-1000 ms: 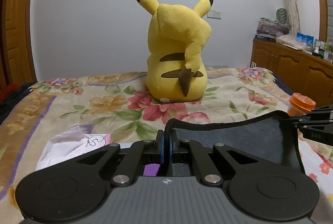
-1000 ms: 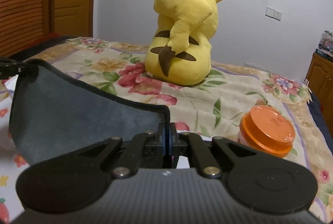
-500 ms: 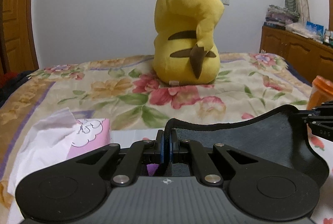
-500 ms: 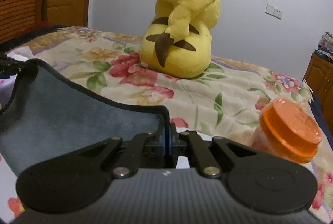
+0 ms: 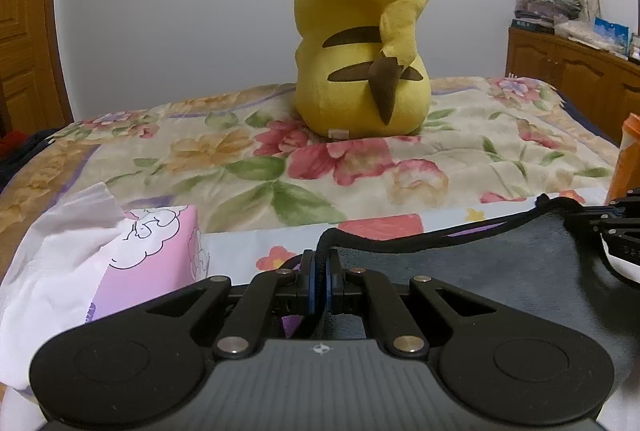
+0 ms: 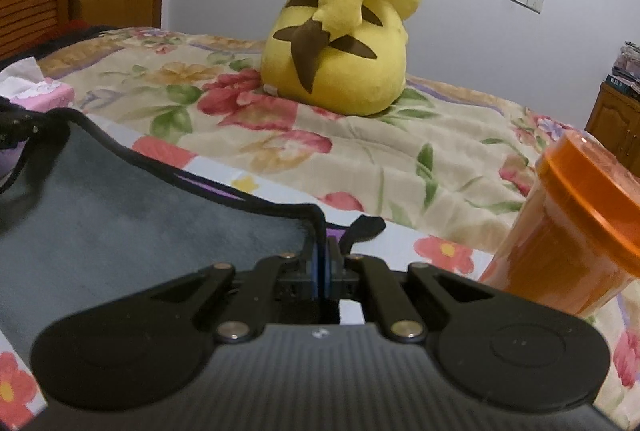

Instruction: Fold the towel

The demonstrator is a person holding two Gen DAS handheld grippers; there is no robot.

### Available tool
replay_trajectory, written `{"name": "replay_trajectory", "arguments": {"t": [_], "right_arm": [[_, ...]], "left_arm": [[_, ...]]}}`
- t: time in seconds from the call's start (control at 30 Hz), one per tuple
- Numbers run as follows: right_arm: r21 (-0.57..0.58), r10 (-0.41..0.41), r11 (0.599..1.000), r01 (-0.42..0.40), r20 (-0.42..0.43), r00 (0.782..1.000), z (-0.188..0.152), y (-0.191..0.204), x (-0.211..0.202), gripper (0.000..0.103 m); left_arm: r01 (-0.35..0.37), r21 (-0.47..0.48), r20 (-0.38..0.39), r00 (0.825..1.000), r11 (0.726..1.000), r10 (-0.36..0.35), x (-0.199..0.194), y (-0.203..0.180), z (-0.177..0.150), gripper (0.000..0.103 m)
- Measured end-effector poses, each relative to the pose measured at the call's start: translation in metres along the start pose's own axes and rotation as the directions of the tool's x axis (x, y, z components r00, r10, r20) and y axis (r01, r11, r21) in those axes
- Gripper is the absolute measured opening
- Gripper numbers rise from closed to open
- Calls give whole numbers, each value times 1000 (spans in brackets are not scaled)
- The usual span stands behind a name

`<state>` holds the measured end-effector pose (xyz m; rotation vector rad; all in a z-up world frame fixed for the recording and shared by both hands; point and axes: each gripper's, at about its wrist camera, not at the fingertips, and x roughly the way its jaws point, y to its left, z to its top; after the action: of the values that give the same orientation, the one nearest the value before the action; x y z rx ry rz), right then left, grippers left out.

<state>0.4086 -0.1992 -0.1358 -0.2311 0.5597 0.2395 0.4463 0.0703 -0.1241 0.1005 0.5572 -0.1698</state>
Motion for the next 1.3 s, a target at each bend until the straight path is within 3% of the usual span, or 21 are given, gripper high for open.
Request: {"name": "replay_trajectory", "arguments": {"t": [0.37,0.6,0.63,0.67,0.73,1.07,1.3], "right_arm": [[2,-4,1000,4,-26,1000,-2,2,5,6],[20,-4,1000,5,-51,999,-1,1,-1,15],[21,-9,1000,10,-52,999,-1,2,-3,22],[25,-12,1000,13,-53,999,-1,2,-5,38],[34,-9,999,11,-43,999,-1,2,-11,46],[44,20,999,-18,-35,999,-2,13,-54,47],[76,48,996,-47,-17,999,-3,21,-89,49]], "left_arm": [[2,-2,-33,999,1000,-2,7,2,-3,9],[14,14,-43,999,1000,-14,-6,-3,0,34],[14,17,-41,999,1000,-14,-8,-4,0,35],[14,21,-40,999,1000,-13,-12,-5,1,36],[15,28,-41,999,999,-14,-17,-7,2,38],[19,42,-45,999,999,-17,-54,-20,6,53],[27,46,-38,999,999,-25,-86,-27,10,56]]}}
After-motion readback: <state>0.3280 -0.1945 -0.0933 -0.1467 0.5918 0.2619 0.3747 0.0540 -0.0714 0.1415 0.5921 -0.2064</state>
